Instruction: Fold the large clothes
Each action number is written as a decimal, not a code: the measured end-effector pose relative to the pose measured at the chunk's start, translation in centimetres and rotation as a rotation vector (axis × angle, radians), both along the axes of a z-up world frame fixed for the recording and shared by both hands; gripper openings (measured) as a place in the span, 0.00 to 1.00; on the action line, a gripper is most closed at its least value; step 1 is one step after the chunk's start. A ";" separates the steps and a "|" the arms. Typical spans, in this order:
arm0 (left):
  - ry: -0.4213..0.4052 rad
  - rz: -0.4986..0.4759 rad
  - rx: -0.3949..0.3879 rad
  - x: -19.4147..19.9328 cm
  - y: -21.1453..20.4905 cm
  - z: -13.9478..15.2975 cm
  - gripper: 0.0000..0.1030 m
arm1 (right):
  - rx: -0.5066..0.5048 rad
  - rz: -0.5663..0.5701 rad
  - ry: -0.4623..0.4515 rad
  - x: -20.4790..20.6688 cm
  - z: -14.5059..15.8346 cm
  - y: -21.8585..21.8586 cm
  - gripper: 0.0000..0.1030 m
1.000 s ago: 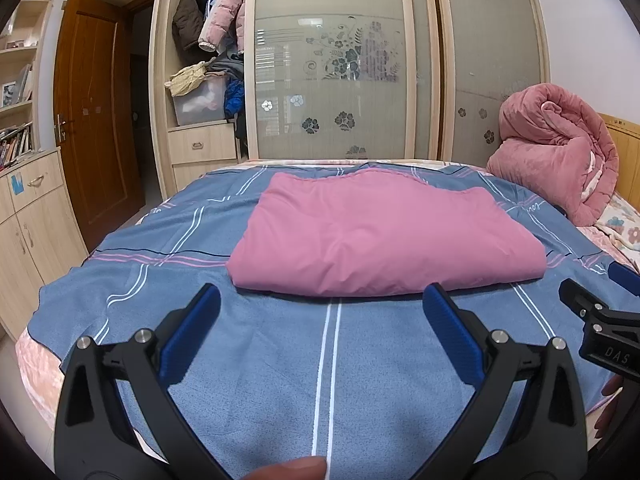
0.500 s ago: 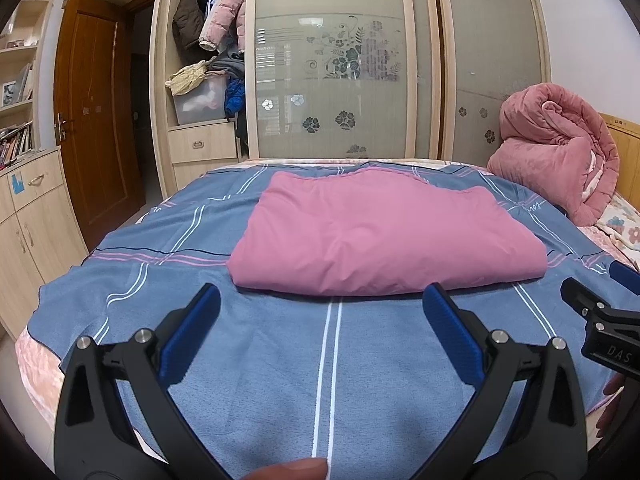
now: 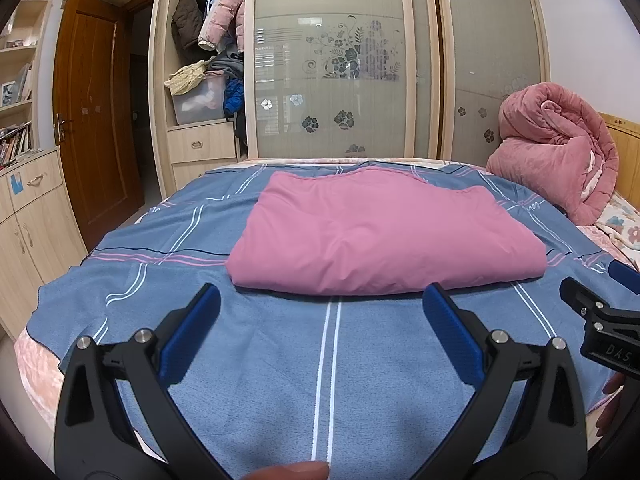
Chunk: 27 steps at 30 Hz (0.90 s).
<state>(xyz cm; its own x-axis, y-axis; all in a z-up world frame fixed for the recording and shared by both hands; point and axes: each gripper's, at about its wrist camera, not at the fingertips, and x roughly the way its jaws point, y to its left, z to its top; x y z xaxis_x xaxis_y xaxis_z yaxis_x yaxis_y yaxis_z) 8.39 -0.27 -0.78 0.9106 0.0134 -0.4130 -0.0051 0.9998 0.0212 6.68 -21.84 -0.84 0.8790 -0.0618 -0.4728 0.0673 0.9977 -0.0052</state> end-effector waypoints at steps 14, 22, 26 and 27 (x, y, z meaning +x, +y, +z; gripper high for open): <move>0.003 -0.007 0.008 0.0 -0.3 0.3 0.98 | -0.001 0.000 -0.001 0.0 0.0 0.0 0.99; 0.005 -0.011 0.008 0.1 -0.3 0.3 0.98 | -0.001 0.000 -0.001 0.0 0.0 0.0 0.99; 0.006 -0.011 0.015 0.1 -0.4 0.2 0.98 | -0.002 0.000 0.002 0.1 0.0 0.0 0.99; 0.006 -0.011 0.016 0.1 -0.4 0.2 0.98 | -0.002 0.001 0.003 0.1 0.0 0.0 0.99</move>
<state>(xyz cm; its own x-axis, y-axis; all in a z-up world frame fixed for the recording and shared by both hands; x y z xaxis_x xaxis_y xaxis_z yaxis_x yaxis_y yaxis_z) 8.52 -0.69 -0.61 0.9081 0.0100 -0.4186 0.0060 0.9993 0.0370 6.75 -21.80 -0.85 0.8778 -0.0623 -0.4750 0.0667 0.9977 -0.0077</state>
